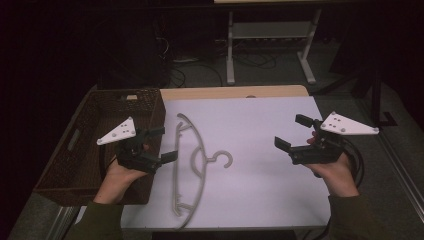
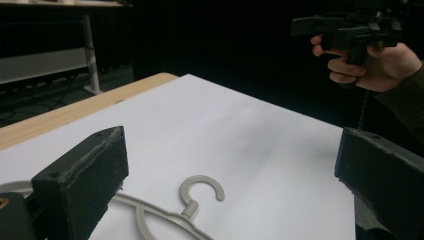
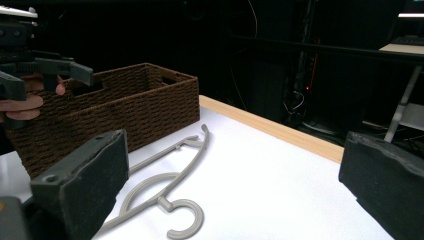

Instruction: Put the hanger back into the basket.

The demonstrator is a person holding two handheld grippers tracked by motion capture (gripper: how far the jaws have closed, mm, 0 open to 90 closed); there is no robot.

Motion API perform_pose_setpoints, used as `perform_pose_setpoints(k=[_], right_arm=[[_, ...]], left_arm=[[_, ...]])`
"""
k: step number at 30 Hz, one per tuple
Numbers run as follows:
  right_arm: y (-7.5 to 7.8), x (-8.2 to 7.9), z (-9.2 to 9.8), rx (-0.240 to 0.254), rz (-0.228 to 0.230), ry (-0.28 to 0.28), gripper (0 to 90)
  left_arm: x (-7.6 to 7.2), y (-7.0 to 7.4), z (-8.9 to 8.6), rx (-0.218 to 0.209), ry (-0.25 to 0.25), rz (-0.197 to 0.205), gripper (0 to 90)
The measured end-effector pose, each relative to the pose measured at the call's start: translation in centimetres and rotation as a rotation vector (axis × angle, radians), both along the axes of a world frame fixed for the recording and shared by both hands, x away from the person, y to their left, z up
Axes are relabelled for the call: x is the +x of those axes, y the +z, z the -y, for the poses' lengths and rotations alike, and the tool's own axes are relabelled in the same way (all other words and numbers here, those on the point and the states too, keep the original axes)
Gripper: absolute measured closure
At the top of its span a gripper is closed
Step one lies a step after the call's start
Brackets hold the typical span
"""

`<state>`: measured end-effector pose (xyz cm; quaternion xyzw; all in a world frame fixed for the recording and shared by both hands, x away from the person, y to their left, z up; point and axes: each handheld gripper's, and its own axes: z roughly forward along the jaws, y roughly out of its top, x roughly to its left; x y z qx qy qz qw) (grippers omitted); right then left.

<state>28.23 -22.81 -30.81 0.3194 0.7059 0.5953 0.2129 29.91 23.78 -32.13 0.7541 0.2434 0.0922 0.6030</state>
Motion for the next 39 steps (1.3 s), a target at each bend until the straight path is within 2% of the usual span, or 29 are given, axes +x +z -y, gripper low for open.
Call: perform_pose_setpoints(k=[2, 3, 4, 5, 6, 7, 9, 12, 13, 14, 18, 19, 20, 22, 24, 26, 29, 30, 32, 34, 35, 36, 39], right_arm=[[-0.1, 0.0, -0.2, -0.009, -0.008, 0.003, 0.0], [-0.1, 0.0, -0.2, -0.009, -0.008, 0.003, 0.0], [-0.3, 0.1, -0.5, -0.026, -0.024, 0.009, 0.0], [-0.4, 0.2, -0.6, -0.037, -0.029, 0.013, 0.0], [-0.5, 0.2, -0.9, -0.047, -0.033, 0.014, 0.0], [-0.6, 0.3, -1.1, -0.06, -0.039, 0.018, 0.0], [-0.7, 0.4, -1.3, -0.074, -0.047, 0.023, 0.0], [-1.4, 0.8, -2.4, -0.119, -0.098, 0.062, 5.4], [-1.4, 0.8, -2.4, -0.119, -0.098, 0.062, 5.4], [-1.9, 0.9, -3.1, -0.152, -0.124, 0.078, 10.7], [-2.8, 1.1, -4.2, -0.173, -0.174, 0.108, 18.5], [-3.1, 1.2, -4.6, -0.184, -0.196, 0.122, 22.6], [-3.7, 1.3, -5.3, -0.201, -0.218, 0.137, 30.6], [-4.0, 1.3, -5.8, -0.21, -0.228, 0.146, 33.1], [-5.0, 1.5, -7.2, -0.243, -0.255, 0.189, 44.5], [-5.5, 1.6, -8.2, -0.257, -0.269, 0.212, 50.5], [-6.4, 1.7, -9.7, -0.268, -0.289, 0.245, 59.2], [-6.4, 1.7, -9.7, -0.268, -0.289, 0.245, 59.2], [-7.3, 2.0, -11.2, -0.272, -0.32, 0.269, 68.8], [-7.8, 2.0, -12.2, -0.284, -0.332, 0.288, 74.3], [-7.8, 2.0, -12.2, -0.284, -0.332, 0.288, 74.3], [-8.3, 2.1, -13.4, -0.296, -0.34, 0.31, 80.3], [-8.6, 2.1, -14.2, -0.302, -0.356, 0.323, 84.6]], left_arm=[[0.1, 0.0, 0.5, 0.034, -0.002, -0.006, 0.5], [0.1, 0.0, 0.5, 0.034, -0.002, -0.006, 0.5], [0.2, 0.0, 1.1, 0.07, -0.004, -0.015, 0.5], [0.2, 0.0, 1.4, 0.083, -0.008, -0.015, 0.5], [0.2, 0.0, 1.4, 0.083, -0.008, -0.015, 0.5], [0.4, -0.1, 1.9, 0.095, -0.014, -0.034, 0.5], [0.5, -0.1, 2.1, 0.109, -0.014, -0.037, 0.5], [0.8, -0.2, 2.8, 0.134, -0.015, -0.042, 0.5], [1.0, -0.1, 3.0, 0.139, -0.018, -0.039, 0.5], [1.2, 0.0, 3.3, 0.138, -0.013, -0.041, 0.5], [1.4, 0.2, 3.7, 0.153, -0.015, -0.034, 0.5], [1.4, 0.2, 3.8, 0.153, -0.015, -0.036, 0.5], [1.5, 0.0, 4.0, 0.155, -0.014, -0.042, 0.5], [1.5, 0.0, 4.0, 0.159, -0.009, -0.043, 0.5], [1.6, -0.2, 4.1, 0.162, -0.007, -0.048, 0.5], [1.7, -0.3, 4.2, 0.159, -0.006, -0.05, 0.5], [1.7, -0.5, 4.5, 0.164, -0.007, -0.057, 0.5], [1.7, -0.5, 4.5, 0.164, -0.007, -0.057, 0.5], [1.9, -0.8, 4.7, 0.159, -0.009, -0.06, 0.5], [1.9, -1.0, 4.9, 0.16, -0.009, -0.064, 0.5], [1.9, -1.0, 4.9, 0.16, -0.009, -0.064, 0.5], [2.0, -1.2, 5.1, 0.165, -0.013, -0.063, 0.6], [2.0, -1.5, 5.3, 0.164, -0.011, -0.068, 0.5]])
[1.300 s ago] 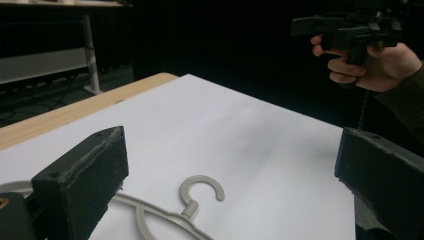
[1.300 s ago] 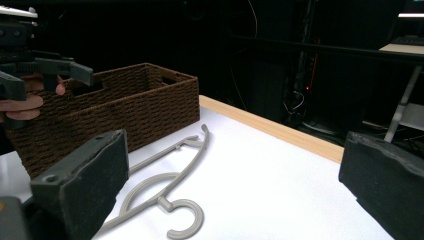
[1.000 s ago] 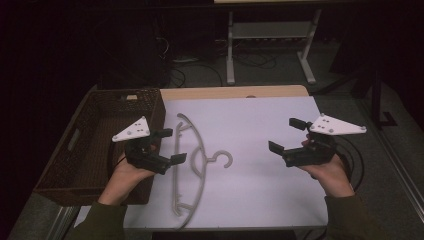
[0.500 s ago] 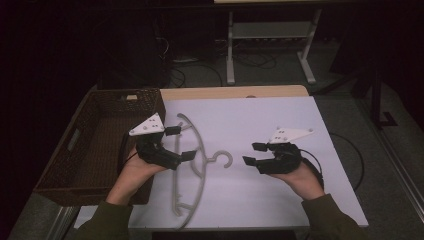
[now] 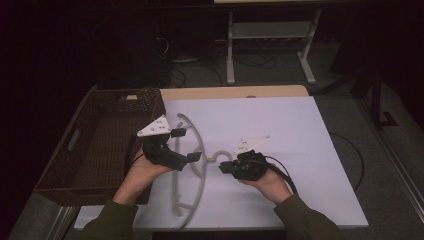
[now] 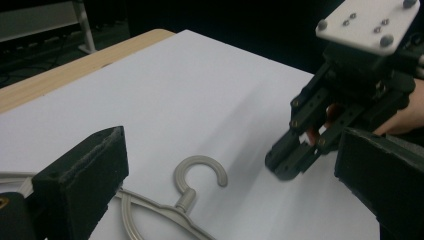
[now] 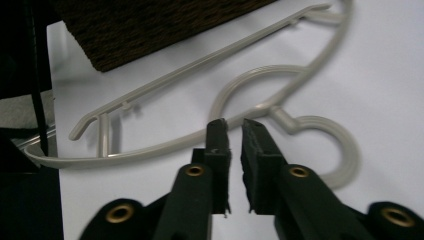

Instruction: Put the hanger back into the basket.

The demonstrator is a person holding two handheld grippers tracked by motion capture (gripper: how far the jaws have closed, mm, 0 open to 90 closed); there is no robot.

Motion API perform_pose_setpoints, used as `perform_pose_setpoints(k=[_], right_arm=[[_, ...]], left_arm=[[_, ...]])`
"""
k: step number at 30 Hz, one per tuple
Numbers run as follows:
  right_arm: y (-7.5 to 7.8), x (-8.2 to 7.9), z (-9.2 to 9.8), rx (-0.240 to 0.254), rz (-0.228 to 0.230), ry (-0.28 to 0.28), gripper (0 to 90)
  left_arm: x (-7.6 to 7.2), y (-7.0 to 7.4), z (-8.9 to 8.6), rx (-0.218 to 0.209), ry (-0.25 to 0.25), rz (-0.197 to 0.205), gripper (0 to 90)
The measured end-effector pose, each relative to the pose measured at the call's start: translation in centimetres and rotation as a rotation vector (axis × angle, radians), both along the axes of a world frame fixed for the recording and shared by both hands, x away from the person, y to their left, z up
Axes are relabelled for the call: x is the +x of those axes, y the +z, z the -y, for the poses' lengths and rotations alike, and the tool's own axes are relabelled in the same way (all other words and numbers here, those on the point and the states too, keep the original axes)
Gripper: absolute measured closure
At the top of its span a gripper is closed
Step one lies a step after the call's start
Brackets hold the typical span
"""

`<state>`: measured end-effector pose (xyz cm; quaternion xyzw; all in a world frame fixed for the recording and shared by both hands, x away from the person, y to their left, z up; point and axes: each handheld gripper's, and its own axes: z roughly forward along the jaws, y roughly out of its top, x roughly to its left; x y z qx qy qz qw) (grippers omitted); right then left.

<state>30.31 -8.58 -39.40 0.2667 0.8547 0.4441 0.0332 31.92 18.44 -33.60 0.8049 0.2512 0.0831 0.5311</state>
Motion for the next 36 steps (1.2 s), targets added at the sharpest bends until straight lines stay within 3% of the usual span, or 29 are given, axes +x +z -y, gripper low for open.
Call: perform_pose_setpoints(k=[3, 11, 20, 27, 35, 36], right_arm=[[-0.7, -0.1, -1.4, -0.014, -0.012, 0.027, 89.1], [-2.5, -0.8, -5.4, -0.05, -0.035, 0.098, 89.3], [-3.9, -1.5, -8.1, -0.073, -0.065, 0.136, 89.3], [-4.7, -1.7, -8.8, -0.128, -0.058, 0.152, 89.4], [-4.2, -1.6, -8.0, -0.164, -0.032, 0.14, 89.5], [-4.0, -1.5, -7.7, -0.162, -0.047, 0.124, 89.5]], left_arm=[[0.0, -0.2, 0.1, 0.004, 0.002, 0.0, 0.5], [0.1, -0.5, 0.2, -0.001, 0.025, -0.004, 0.5], [0.2, -0.4, -0.2, -0.013, 0.044, -0.006, 0.5], [0.3, -0.3, -0.6, -0.023, 0.059, -0.013, 0.5], [0.3, -0.3, -0.7, -0.029, 0.065, -0.018, 0.5], [0.3, -0.3, -0.8, -0.024, 0.067, -0.018, 0.5]])
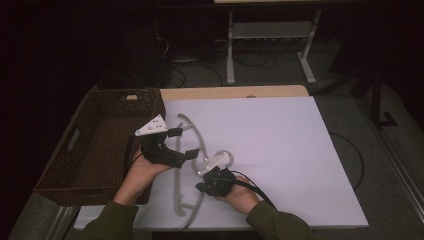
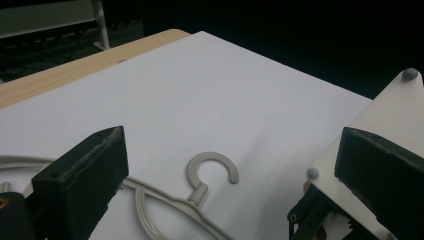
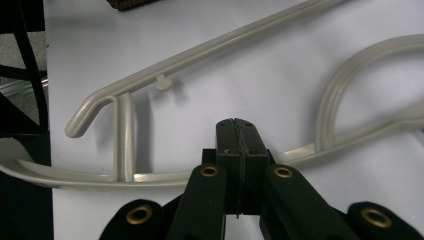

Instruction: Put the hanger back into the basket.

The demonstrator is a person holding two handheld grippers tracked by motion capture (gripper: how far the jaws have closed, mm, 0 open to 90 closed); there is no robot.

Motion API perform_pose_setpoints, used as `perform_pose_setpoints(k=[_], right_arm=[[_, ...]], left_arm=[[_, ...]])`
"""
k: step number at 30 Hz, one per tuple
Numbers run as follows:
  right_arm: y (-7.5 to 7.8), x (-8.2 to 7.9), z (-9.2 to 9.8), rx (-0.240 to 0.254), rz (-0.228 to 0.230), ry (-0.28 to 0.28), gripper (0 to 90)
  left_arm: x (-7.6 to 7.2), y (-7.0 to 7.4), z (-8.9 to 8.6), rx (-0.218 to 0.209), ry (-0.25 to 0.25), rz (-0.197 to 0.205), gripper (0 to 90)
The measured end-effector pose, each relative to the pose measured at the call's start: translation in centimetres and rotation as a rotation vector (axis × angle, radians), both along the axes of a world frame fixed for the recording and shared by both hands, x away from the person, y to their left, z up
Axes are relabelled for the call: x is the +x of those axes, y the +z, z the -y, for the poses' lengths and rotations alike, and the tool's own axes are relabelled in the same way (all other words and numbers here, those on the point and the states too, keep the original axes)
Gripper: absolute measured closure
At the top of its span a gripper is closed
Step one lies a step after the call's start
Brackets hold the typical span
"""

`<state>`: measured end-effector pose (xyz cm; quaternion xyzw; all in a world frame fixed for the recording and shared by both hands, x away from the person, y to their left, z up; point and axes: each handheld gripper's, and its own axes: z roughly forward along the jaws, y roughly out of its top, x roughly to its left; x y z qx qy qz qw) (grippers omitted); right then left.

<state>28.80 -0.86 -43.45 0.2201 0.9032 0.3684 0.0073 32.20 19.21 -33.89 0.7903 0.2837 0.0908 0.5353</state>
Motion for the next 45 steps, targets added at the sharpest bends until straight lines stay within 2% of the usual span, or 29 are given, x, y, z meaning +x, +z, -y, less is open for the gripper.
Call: perform_pose_setpoints(k=[8, 13, 17, 20, 23, 24, 27, 30, 32, 38, 45], right_arm=[[0.2, 0.2, 0.3, -0.026, 0.0, -0.005, 89.5], [0.3, 0.2, 0.3, -0.046, 0.023, -0.015, 89.6], [0.1, 0.2, -0.1, -0.046, 0.015, -0.012, 89.5], [-0.2, 0.0, -0.5, -0.08, 0.028, -0.003, 89.6], [-0.2, 0.2, 0.0, -0.125, 0.039, -0.009, 89.6], [-0.2, 0.2, 0.0, -0.125, 0.039, -0.009, 89.6], [-0.2, 0.8, 1.3, -0.14, 0.034, -0.051, 89.5], [-0.2, 1.1, 2.2, -0.137, 0.004, -0.09, 89.6], [-0.1, 1.3, 2.5, -0.144, -0.001, -0.103, 89.6], [0.0, 1.8, 4.1, -0.193, 0.026, -0.146, 89.5], [0.3, 2.6, 6.9, -0.222, 0.002, -0.237, 89.6]], left_arm=[[0.0, 0.0, -0.1, -0.004, 0.005, 0.0, 0.5], [0.0, 0.0, -0.2, -0.005, 0.01, -0.002, 0.5], [0.0, 0.1, -0.4, -0.003, 0.016, 0.0, 0.5], [0.0, 0.2, -0.4, 0.001, 0.01, 0.005, 0.5], [-0.1, 0.1, -0.4, -0.002, 0.009, 0.002, 0.5], [-0.1, 0.1, -0.4, -0.002, 0.009, 0.002, 0.5], [-0.1, 0.1, -0.3, 0.005, 0.002, 0.003, 0.5], [-0.2, 0.2, -0.2, 0.007, 0.002, 0.006, 0.5], [-0.3, 0.2, -0.2, 0.009, 0.001, 0.007, 0.5], [-0.4, 0.1, 0.1, 0.009, -0.006, 0.004, 0.5], [-0.6, -0.1, 0.6, 0.011, -0.019, -0.003, 0.5]])
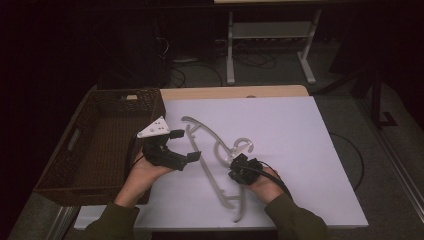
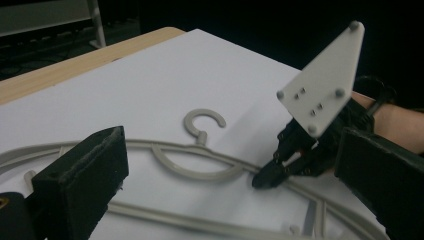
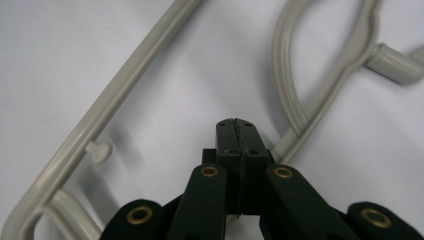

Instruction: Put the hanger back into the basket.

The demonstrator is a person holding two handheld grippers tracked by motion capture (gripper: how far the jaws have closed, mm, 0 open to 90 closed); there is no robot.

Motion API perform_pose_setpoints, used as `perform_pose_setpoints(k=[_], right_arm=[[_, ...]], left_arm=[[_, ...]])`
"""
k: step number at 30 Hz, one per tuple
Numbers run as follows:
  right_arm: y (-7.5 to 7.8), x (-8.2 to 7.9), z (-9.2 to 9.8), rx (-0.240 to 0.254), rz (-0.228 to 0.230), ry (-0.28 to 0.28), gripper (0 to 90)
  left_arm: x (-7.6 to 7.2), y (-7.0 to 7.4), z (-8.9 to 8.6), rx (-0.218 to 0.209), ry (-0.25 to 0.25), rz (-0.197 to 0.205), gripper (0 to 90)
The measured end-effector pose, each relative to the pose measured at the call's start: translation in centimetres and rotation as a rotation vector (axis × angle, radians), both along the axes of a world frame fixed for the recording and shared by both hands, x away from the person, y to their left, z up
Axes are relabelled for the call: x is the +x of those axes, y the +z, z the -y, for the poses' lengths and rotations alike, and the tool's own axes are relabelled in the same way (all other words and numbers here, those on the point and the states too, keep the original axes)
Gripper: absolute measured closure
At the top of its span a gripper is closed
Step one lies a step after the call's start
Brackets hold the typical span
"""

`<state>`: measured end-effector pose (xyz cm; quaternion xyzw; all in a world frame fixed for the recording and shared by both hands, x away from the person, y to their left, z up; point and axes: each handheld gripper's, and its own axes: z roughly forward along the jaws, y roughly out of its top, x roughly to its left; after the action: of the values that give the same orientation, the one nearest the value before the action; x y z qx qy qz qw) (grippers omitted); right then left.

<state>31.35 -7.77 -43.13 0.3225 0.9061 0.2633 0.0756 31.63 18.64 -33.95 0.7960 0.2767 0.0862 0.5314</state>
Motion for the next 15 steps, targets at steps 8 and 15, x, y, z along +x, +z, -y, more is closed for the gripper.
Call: perform_pose_setpoints(k=[8, 15], right_arm=[[0.0, 1.3, 3.9, -0.035, 0.025, -0.068, 89.6], [0.2, 2.5, 8.1, -0.047, 0.036, -0.148, 89.6]], left_arm=[[-0.1, -0.6, 0.6, 0.016, -0.015, -0.011, 0.5], [-0.3, -1.3, 1.0, 0.026, -0.024, -0.024, 0.5]])
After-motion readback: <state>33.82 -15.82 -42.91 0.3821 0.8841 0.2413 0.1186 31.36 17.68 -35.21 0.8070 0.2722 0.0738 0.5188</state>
